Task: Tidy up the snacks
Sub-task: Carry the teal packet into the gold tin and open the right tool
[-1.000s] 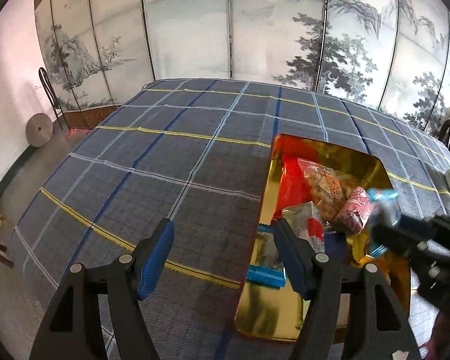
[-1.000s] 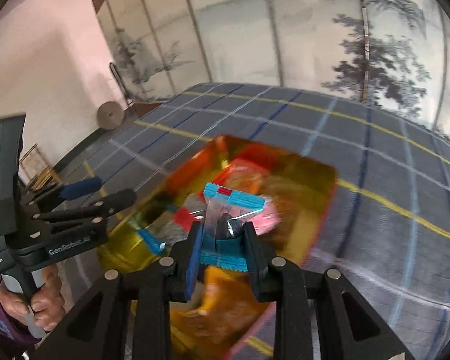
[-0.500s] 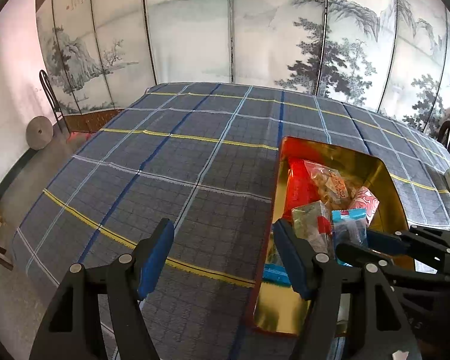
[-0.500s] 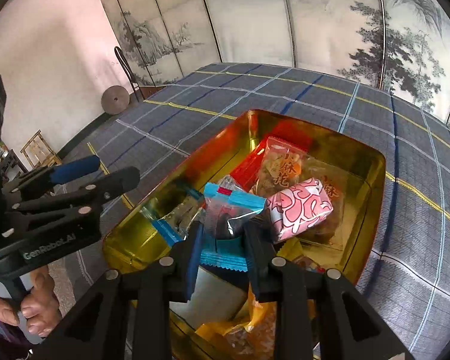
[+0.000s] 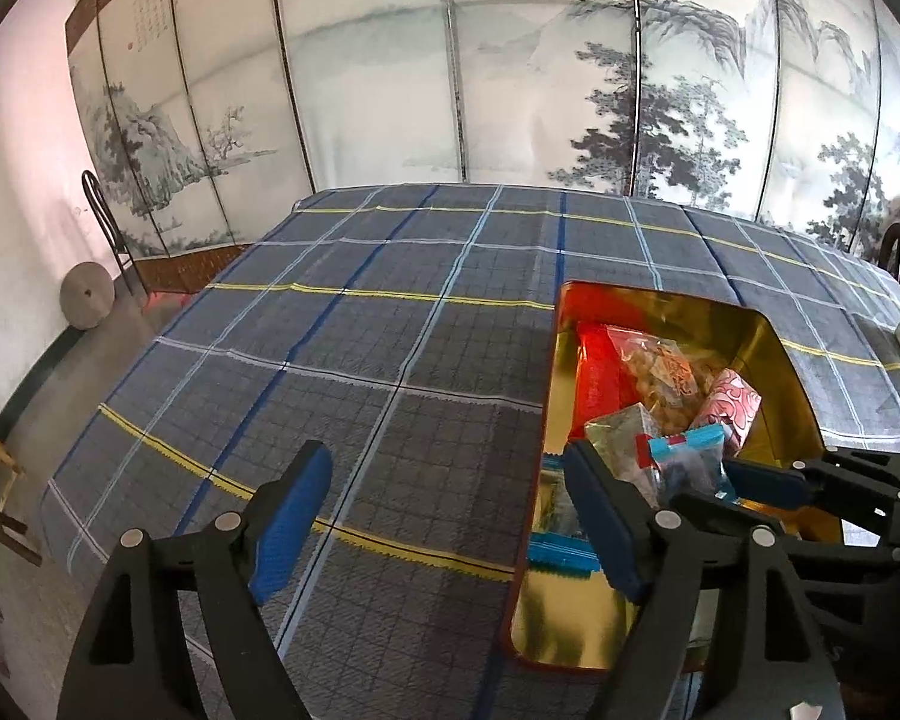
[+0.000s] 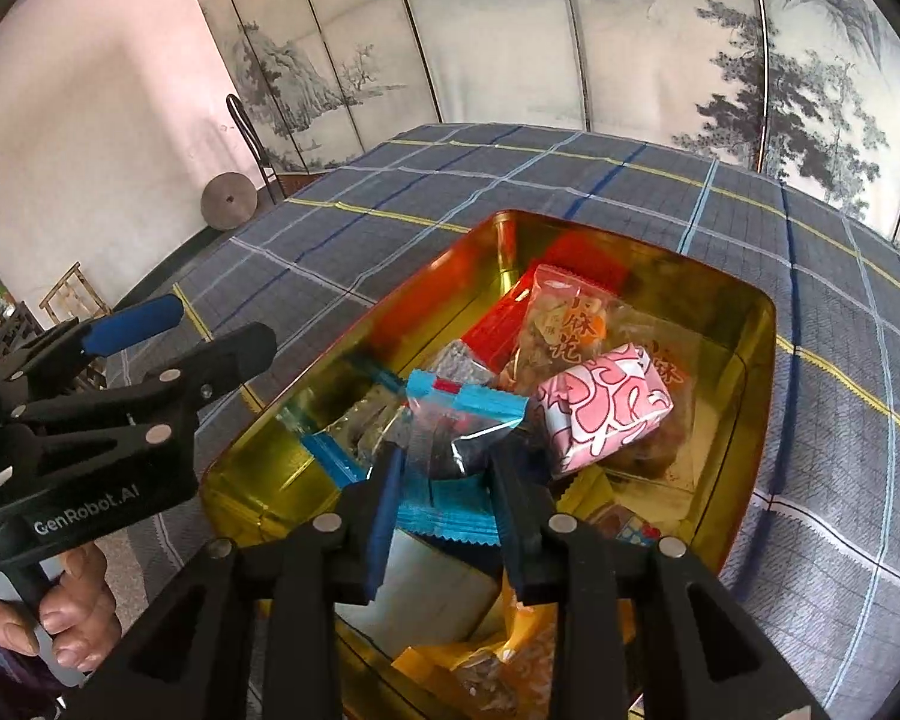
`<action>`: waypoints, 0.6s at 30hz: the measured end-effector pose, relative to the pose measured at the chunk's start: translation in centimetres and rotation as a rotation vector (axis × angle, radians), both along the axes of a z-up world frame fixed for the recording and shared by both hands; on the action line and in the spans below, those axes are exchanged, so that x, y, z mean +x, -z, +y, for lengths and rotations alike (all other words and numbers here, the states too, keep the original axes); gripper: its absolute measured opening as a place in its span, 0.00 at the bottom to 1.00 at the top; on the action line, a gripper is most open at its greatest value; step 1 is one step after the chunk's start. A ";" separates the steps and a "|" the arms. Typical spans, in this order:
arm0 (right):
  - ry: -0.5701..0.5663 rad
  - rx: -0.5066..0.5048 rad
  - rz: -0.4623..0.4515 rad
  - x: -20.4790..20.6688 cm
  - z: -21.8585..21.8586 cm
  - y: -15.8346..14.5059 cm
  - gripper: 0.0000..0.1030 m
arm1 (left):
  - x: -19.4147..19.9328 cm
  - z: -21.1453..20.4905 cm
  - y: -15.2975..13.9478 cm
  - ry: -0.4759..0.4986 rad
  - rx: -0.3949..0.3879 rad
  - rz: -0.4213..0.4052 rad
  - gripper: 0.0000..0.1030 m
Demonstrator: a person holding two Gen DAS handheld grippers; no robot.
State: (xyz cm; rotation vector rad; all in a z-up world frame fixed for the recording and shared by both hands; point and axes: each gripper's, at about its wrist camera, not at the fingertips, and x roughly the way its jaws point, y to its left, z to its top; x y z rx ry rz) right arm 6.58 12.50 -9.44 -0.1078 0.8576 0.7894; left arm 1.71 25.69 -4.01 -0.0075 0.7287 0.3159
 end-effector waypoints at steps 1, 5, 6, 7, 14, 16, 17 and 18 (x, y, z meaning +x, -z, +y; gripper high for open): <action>-0.002 -0.003 -0.006 -0.1 0.0 0.0 0.30 | 0.0 0.0 0.0 0.001 0.001 0.001 0.75; -0.001 0.005 -0.020 -0.4 -0.3 -0.1 0.32 | 0.0 -0.2 0.1 -0.003 0.009 -0.001 0.77; 0.002 0.009 -0.024 -0.4 -0.4 -0.1 0.36 | 0.1 -0.2 0.1 -0.003 0.009 -0.001 0.79; 0.003 0.013 -0.025 -0.5 -0.5 -0.1 0.38 | 0.0 -0.2 0.1 -0.003 0.008 -0.002 0.81; 0.032 0.053 -0.046 -0.6 -1.5 -0.6 0.42 | -0.4 -0.6 -0.3 -0.003 0.030 -0.040 0.84; 0.044 0.066 -0.061 -0.8 -1.9 -0.9 0.42 | -0.6 -0.6 -0.6 -0.006 0.031 -0.055 0.84; 0.050 0.078 -0.069 -1.0 -2.2 -1.2 0.42 | -0.7 -0.7 -0.7 -0.006 0.030 -0.061 0.84; 0.054 0.086 -0.076 -1.1 -2.4 -1.4 0.42 | -0.8 -0.7 -0.9 -0.006 0.029 -0.067 0.84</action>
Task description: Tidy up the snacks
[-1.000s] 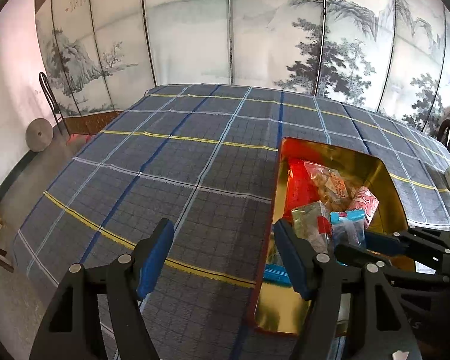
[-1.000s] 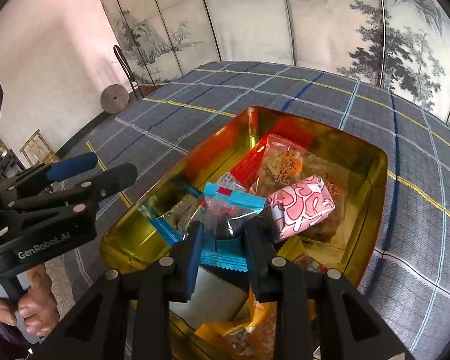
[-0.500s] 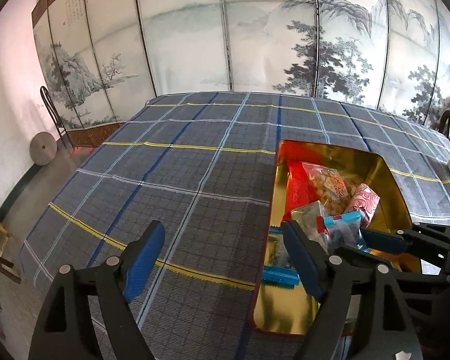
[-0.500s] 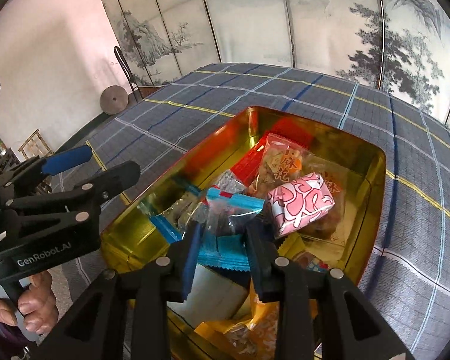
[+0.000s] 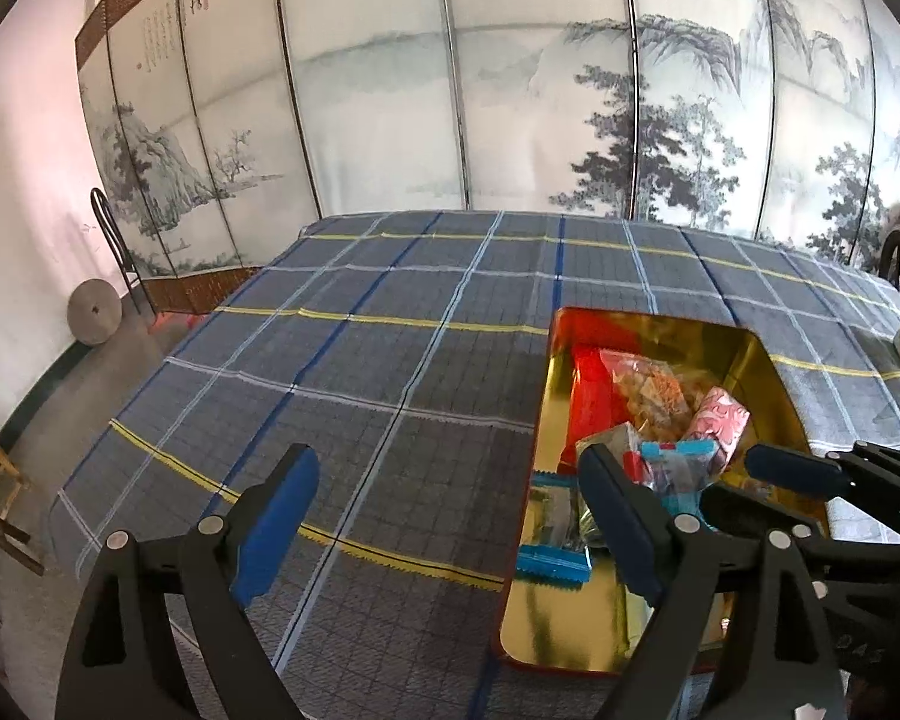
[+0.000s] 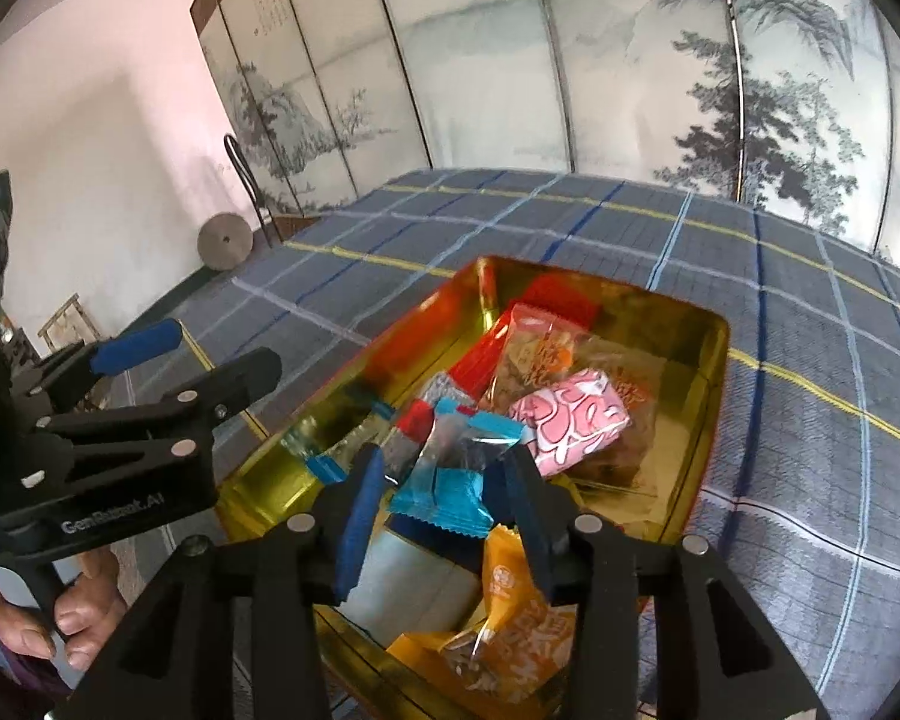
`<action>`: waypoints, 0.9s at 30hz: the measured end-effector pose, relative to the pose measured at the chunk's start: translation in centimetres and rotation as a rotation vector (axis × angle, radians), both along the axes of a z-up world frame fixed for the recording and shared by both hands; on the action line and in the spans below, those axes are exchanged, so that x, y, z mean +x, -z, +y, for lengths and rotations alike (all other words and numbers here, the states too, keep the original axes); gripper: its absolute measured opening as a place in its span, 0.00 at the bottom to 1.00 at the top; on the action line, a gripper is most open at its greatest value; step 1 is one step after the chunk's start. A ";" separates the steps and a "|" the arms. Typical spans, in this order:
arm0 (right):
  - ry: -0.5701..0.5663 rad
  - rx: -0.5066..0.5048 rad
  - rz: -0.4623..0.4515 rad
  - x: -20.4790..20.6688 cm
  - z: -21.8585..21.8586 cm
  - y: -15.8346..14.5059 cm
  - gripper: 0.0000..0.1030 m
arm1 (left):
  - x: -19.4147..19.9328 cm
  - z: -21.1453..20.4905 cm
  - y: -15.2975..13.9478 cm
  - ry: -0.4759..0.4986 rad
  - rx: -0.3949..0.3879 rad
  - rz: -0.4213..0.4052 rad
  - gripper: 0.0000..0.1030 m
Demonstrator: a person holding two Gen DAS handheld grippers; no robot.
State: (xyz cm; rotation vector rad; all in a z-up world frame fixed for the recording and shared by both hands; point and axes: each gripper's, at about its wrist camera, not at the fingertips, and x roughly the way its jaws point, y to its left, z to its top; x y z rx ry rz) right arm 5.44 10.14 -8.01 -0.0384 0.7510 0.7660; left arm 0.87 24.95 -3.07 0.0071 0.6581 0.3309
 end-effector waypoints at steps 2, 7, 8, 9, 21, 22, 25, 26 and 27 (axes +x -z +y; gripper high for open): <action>0.014 0.013 -0.022 -0.4 -0.5 -0.7 0.42 | -0.3 -0.1 -0.5 -0.005 -0.005 -0.017 0.85; 0.041 0.043 -0.084 -1.7 -1.5 -2.4 0.49 | -1.5 -0.5 -2.2 -0.003 -0.007 -0.073 0.89; 0.046 0.046 -0.100 -2.1 -1.8 -2.9 0.50 | -1.8 -0.6 -2.5 0.002 -0.008 -0.082 0.92; 0.052 0.051 -0.122 -2.6 -2.0 -3.4 0.52 | -2.0 -0.7 -2.8 0.007 -0.009 -0.088 0.94; 0.106 0.113 -0.219 -6.3 -5.9 -7.0 0.53 | -5.7 -3.5 -8.1 0.066 0.048 -0.200 0.99; 0.113 0.119 -0.227 -6.7 -6.4 -7.3 0.53 | -6.1 -3.7 -8.6 0.077 0.043 -0.210 0.99; 0.130 0.142 -0.253 -7.6 -7.6 -8.5 0.53 | -7.2 -4.1 -10.1 0.081 0.031 -0.243 1.00; 0.136 0.149 -0.264 -8.0 -8.1 -9.0 0.53 | -7.5 -4.2 -10.6 0.090 0.018 -0.250 1.00; 0.138 0.152 -0.271 -8.2 -8.4 -9.3 0.53 | -7.9 -4.3 -11.0 0.093 0.010 -0.259 1.00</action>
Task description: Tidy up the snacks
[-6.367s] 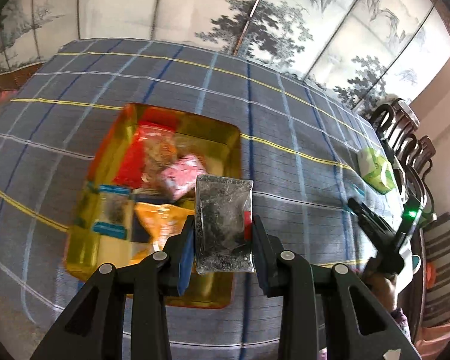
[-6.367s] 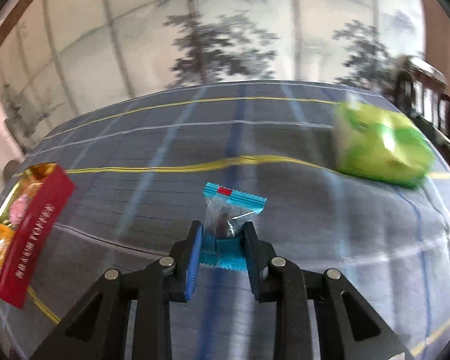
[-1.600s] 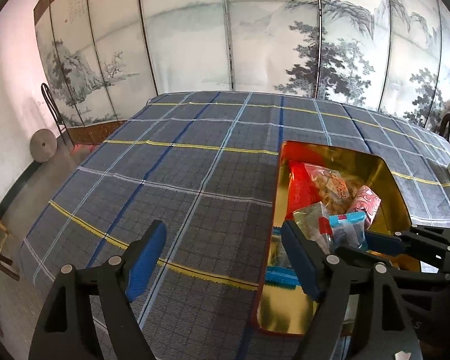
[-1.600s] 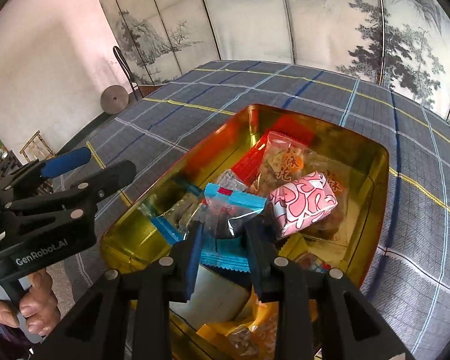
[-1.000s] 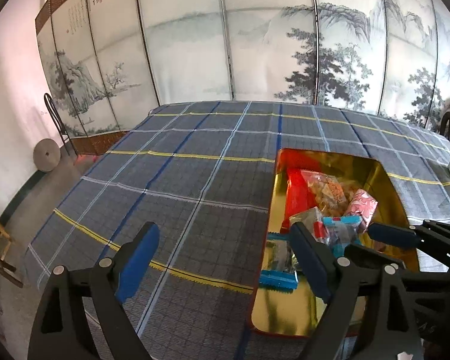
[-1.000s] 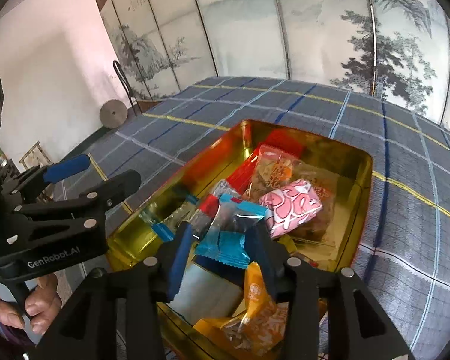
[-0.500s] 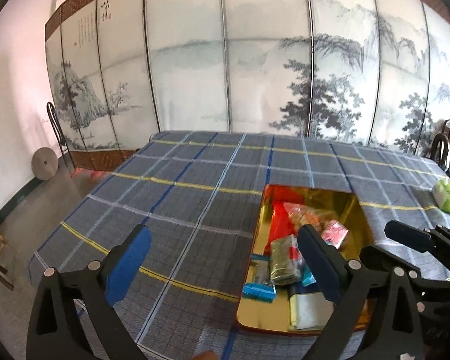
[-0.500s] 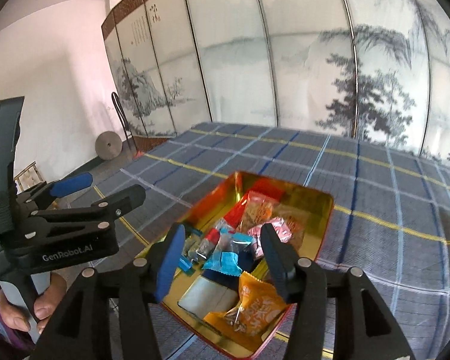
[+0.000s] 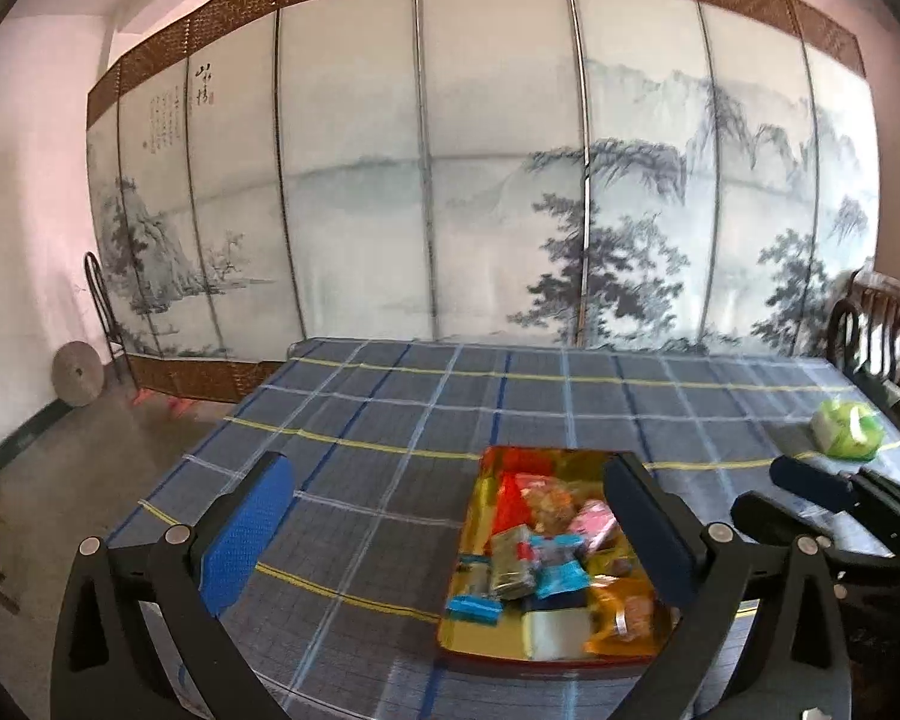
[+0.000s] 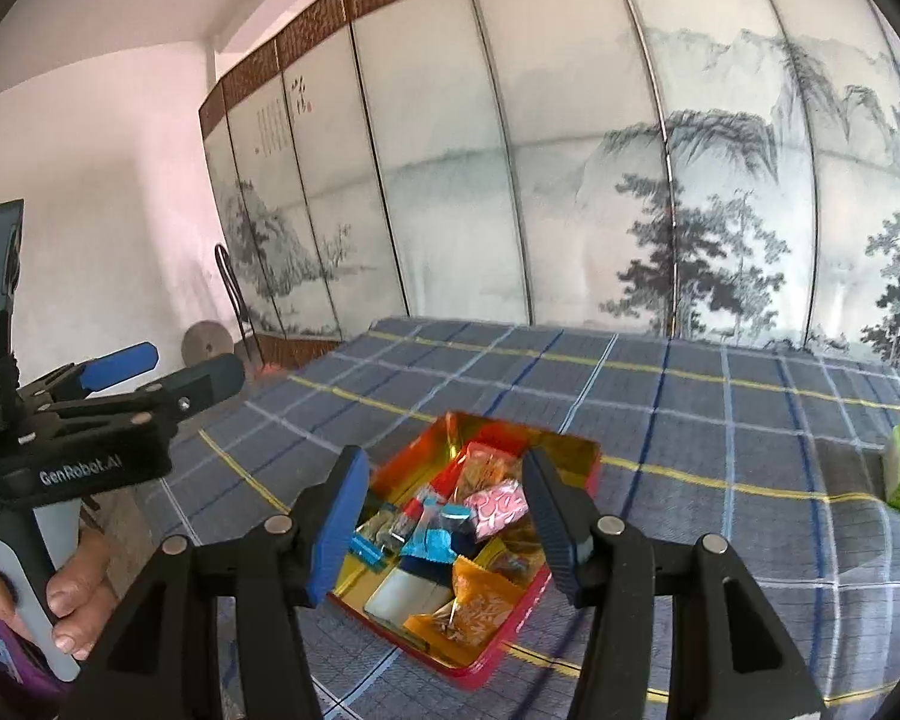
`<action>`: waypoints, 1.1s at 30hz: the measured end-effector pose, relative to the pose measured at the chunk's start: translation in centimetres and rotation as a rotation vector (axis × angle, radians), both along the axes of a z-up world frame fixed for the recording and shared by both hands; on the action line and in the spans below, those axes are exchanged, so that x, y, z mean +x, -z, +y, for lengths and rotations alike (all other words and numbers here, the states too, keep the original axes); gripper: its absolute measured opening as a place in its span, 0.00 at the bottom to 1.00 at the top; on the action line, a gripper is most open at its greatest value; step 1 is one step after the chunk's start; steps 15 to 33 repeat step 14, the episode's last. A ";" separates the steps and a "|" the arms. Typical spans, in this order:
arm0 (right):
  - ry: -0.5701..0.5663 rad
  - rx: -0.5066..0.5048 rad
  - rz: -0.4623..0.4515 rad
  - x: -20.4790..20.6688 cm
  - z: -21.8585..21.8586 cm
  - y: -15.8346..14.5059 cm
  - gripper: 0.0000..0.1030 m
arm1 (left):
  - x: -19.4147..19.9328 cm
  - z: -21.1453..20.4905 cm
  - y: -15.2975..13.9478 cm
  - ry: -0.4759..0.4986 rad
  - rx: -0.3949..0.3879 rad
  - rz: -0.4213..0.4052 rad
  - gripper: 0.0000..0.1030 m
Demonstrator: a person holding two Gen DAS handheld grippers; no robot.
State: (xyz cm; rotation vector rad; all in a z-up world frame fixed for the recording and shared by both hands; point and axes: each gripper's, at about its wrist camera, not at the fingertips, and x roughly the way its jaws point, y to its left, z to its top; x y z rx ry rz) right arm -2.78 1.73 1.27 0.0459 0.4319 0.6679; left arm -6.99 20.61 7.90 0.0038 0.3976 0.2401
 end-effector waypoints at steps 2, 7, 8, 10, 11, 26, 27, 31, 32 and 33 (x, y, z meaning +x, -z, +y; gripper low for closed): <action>0.005 0.003 -0.016 -0.6 -0.5 -0.6 0.54 | -0.6 -0.2 -0.7 0.015 -0.016 -0.010 1.00; 0.012 0.010 -0.039 -1.8 -1.6 -1.3 0.54 | -1.8 -0.9 -1.9 0.050 -0.031 -0.011 1.00; 0.012 0.011 -0.040 -2.0 -1.7 -1.3 0.54 | -2.0 -1.1 -2.0 0.047 -0.023 -0.014 1.00; 0.010 0.012 -0.043 -2.2 -1.8 -1.4 0.54 | -2.4 -1.5 -2.0 0.023 -0.002 -0.010 1.00; 0.009 0.011 -0.045 -2.4 -1.8 -1.4 0.54 | -2.6 -1.6 -2.0 0.012 0.007 -0.016 1.00; 0.009 0.005 -0.053 -2.8 -1.8 -1.5 0.54 | -3.1 -2.1 -1.9 -0.001 0.028 -0.025 1.00; 0.009 0.005 -0.053 -2.8 -1.8 -1.5 0.54 | -3.1 -2.1 -1.9 -0.001 0.028 -0.025 1.00; 0.009 0.005 -0.053 -2.8 -1.8 -1.5 0.54 | -3.1 -2.1 -1.9 -0.001 0.028 -0.025 1.00; 0.009 0.005 -0.053 -2.8 -1.8 -1.5 0.54 | -3.1 -2.1 -1.9 -0.001 0.028 -0.025 1.00; 0.009 0.005 -0.053 -2.8 -1.8 -1.5 0.54 | -3.1 -2.1 -1.9 -0.001 0.028 -0.025 1.00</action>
